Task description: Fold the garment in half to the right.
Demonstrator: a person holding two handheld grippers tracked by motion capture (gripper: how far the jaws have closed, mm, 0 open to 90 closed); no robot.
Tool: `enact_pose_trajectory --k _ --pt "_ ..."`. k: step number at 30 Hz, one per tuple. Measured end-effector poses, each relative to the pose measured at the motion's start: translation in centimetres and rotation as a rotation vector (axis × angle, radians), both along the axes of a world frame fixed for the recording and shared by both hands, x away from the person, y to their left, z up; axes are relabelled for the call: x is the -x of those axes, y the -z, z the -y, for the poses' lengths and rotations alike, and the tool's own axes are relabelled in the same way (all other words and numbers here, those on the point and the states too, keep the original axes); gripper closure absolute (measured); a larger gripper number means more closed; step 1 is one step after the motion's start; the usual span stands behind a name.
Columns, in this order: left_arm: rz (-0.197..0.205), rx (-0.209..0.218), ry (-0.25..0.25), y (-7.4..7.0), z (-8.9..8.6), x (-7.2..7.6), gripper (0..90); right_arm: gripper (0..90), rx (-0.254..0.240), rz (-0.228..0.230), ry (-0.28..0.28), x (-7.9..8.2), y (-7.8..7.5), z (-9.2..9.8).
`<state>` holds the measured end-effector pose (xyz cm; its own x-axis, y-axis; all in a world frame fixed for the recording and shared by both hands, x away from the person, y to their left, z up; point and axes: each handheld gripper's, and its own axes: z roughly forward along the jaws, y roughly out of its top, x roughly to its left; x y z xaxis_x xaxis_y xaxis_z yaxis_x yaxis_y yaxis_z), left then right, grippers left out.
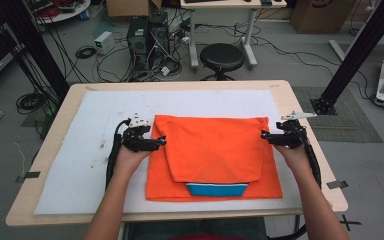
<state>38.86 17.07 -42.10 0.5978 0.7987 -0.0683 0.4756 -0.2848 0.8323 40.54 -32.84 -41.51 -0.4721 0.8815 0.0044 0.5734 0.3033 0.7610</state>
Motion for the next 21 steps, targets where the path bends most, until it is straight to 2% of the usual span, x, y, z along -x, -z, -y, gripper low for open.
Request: enact_pose_trajectory --k 5,14,19,21 --pt "0.014 0.002 0.017 0.1 0.0 1.4 23.1 22.3 -0.021 0.030 -0.023 1.7 0.1 -0.3" --pt "-0.010 0.026 0.050 1.2 -0.6 4.1 23.1 21.7 -0.029 0.069 -0.088 4.1 0.1 -1.8" --pt "-0.053 0.016 0.051 2.1 -0.8 5.3 23.2 21.7 -0.038 0.089 -0.111 5.0 -0.1 -2.4" --pt "-0.063 -0.003 0.048 2.4 -0.9 5.7 23.1 21.7 -0.030 0.096 -0.114 5.3 -0.3 -2.6"
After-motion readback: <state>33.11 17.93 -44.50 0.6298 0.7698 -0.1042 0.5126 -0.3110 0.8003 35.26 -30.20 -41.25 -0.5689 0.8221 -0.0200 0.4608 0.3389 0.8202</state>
